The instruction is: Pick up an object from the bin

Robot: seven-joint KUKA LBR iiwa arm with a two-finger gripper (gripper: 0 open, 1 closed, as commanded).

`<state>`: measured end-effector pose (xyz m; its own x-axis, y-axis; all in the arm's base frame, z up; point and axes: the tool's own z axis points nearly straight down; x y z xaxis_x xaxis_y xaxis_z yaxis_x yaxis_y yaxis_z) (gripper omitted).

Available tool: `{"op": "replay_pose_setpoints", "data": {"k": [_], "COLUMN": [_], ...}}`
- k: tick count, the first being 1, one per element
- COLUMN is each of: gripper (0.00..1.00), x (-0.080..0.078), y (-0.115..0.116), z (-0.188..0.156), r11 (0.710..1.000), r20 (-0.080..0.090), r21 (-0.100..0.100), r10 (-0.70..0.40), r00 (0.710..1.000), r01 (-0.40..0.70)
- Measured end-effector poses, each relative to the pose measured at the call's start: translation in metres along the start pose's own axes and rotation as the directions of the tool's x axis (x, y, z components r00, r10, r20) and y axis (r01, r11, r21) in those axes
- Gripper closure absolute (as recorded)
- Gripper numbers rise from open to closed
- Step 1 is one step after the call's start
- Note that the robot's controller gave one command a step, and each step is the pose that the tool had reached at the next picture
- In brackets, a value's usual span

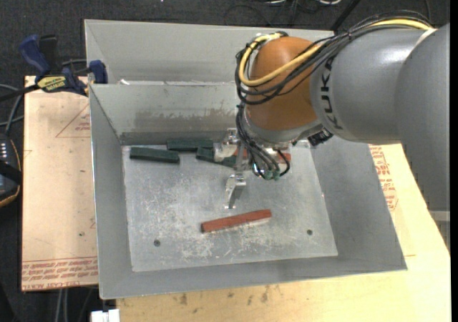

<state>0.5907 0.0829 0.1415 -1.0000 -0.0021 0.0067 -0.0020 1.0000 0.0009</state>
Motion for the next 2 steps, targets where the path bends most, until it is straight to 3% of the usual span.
{"op": "replay_pose_setpoints", "data": {"k": [1, 2], "gripper": [0.0, 0.0], "x": [-0.002, 0.026], "y": [0.0, -0.012], "z": [-0.004, 0.036], "r11": [1.0, 0.99], "r20": [0.007, 0.016], "r21": [0.0, 0.0], "r10": [0.002, -0.143], "r00": [1.0, 0.99], "r01": [-0.002, 0.143]}}
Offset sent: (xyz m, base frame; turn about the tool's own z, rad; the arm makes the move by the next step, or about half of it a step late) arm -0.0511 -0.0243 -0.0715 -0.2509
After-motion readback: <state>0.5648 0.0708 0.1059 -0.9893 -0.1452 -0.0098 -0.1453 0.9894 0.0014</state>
